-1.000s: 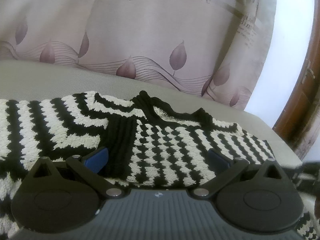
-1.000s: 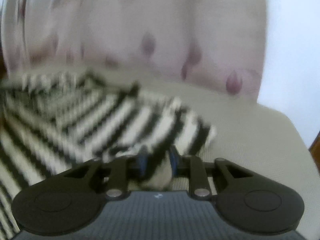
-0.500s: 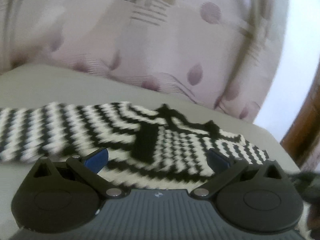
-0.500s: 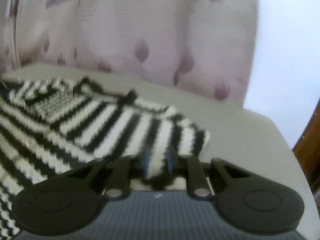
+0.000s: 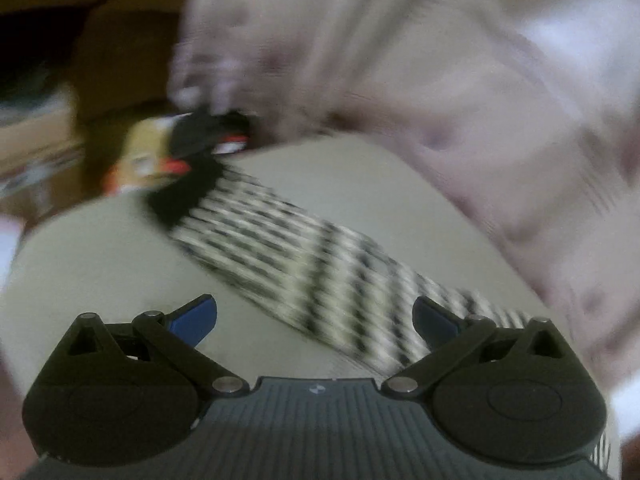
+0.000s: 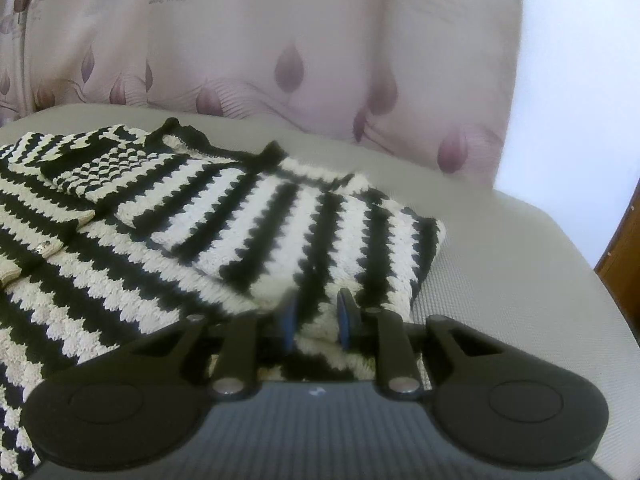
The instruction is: Fold small clothes
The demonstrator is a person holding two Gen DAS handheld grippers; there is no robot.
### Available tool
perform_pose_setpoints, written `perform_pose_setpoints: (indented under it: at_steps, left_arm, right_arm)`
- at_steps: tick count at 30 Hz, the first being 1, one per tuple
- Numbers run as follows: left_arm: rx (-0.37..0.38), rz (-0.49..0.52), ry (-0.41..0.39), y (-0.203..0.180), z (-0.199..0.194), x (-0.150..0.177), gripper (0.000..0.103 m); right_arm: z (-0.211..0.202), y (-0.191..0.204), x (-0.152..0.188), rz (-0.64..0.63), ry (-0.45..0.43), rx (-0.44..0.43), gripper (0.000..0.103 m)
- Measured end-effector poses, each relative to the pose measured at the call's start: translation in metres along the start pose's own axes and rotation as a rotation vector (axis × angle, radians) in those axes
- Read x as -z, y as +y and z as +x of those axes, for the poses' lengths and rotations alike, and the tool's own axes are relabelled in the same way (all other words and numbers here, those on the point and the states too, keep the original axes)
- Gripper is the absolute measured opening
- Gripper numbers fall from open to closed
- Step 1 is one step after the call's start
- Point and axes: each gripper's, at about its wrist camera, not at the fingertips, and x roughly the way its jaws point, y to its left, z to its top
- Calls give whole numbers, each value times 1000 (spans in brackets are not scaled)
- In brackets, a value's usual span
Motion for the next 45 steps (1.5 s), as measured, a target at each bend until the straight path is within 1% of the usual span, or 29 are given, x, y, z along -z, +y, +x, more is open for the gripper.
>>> perform_pose_setpoints:
  at_steps: [2, 3, 4, 7, 9, 10, 11, 12, 13, 14, 15, 16, 17, 18, 19, 21, 22, 24, 28, 32, 33, 34, 35, 36, 37, 39, 42, 45]
  left_arm:
    - [-33, -75, 21, 28, 9, -20, 94]
    - [-32, -115, 38, 41, 12, -28, 92]
    - [-5, -135, 39, 49, 16, -35, 92]
    - [-6, -105, 47, 52, 26, -53, 92]
    - [-2, -62, 46, 48, 36, -60, 92]
    - [-5, -50, 37, 45, 36, -57, 90]
    - [-11, -44, 24, 45, 38, -56, 79]
    - [-14, -35, 17, 45, 41, -58, 56]
    - [-16, -22, 23, 37, 47, -55, 41]
    - [-21, -14, 36, 35, 53, -53, 7]
    - [-25, -19, 37, 36, 56, -53, 8]
    - [-19, -31, 21, 37, 57, -51, 8]
    - [-31, -41, 4, 35, 57, -49, 7]
    - [-41, -47, -27, 33, 52, -47, 7]
    - [-32, -48, -56, 28, 47, -46, 7]
    - [-9, -8, -106, 9, 33, -43, 7]
    - [-5, 26, -121, -4, 27, -41, 7]
    - [29, 83, -146, -33, 14, -39, 7]
    - [138, 172, -203, -98, -16, -34, 7]
    - [247, 273, -201, -170, -36, -19, 7]
    - [269, 293, -193, -189, -38, -14, 7]
    - [295, 314, -183, -207, -39, -8, 7]
    - [314, 329, -174, -223, -41, -3, 7]
    - [332, 344, -165, -241, -42, 4, 7]
    - [349, 354, -153, -256, -41, 9, 7]
    - [392, 356, -119, -289, -39, 22, 7]
    - [443, 378, -76, -333, -34, 43, 7]
    - [485, 425, -54, -379, -31, 70, 7]
  right_arm:
    - [-1, 1, 0, -1, -1, 2, 21]
    - [-1, 1, 0, 0, 0, 1, 21]
    - [-1, 1, 0, -1, -1, 2, 21]
    - [-1, 0, 1, -2, -1, -1, 22]
    - [-1, 1, 0, -2, -1, 4, 23]
    - [-2, 1, 0, -3, -1, 7, 23]
    - [-2, 1, 0, -3, -1, 8, 23]
    - [-2, 0, 0, -3, -2, 5, 24]
    - [-2, 0, 0, -4, -3, 8, 24]
    - [-2, 0, 0, -5, -3, 10, 24]
    - [-1, 1, 0, -6, -4, 13, 24]
    - [-1, 1, 0, -7, -4, 13, 24]
    - [-1, 1, 0, -6, -4, 13, 24]
    - [-1, 1, 0, -5, -4, 12, 24]
    - [-1, 0, 0, -2, -4, 10, 25]
    - [-1, -2, 0, 14, -4, 2, 25]
    - [-1, -3, 0, 25, -4, -4, 25]
    - [0, -5, 0, 50, -5, -12, 25]
    - [0, -12, 1, 97, -9, -40, 26]
    - [-1, -17, 2, 128, -19, -59, 28]
    - [-2, -16, 2, 136, -23, -63, 32]
    - [-3, -18, 2, 143, -29, -74, 45]
    - [-4, -19, 3, 150, -37, -89, 54]
    - [-6, -19, 3, 154, -51, -105, 71]
    - [-8, -20, 4, 158, -72, -119, 82]
    - [-13, -22, 5, 176, -107, -119, 87]
    - [-14, -35, 7, 257, -121, -131, 87]
    - [-20, -45, 11, 331, -171, -129, 87]
